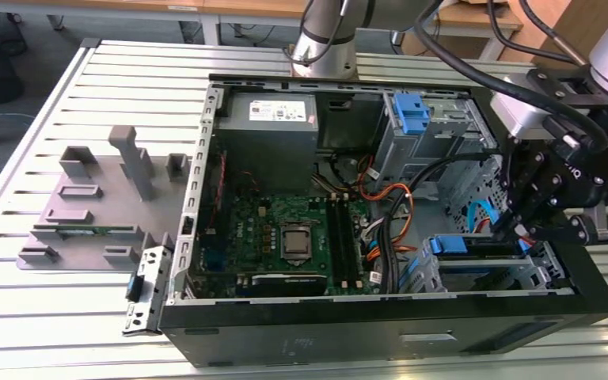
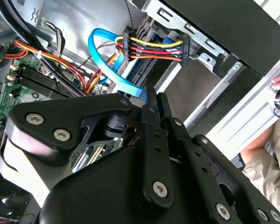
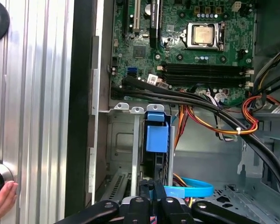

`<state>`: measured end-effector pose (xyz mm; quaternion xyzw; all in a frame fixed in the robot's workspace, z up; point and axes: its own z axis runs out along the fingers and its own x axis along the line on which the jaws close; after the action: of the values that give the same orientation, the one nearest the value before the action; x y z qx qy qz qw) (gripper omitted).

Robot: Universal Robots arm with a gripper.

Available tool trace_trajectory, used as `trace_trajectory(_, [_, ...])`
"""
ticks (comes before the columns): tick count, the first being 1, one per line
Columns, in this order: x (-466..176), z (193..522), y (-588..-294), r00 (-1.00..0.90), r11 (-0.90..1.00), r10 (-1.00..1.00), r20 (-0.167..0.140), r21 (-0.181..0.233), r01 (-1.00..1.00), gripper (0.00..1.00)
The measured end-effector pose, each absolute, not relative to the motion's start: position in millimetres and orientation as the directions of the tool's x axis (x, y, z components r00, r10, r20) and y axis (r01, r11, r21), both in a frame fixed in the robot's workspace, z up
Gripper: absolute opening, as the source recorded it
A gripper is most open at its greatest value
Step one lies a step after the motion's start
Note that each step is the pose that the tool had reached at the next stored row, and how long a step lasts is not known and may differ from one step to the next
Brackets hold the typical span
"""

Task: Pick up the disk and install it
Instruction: 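Insert the first disk wire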

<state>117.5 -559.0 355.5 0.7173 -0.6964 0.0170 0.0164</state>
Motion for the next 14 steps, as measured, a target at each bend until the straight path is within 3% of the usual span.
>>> trace_trajectory(14, [117.2,343.2,-548.6,0.029,-0.029,-0.998,0.055,-0.001,-1.0,0.16])
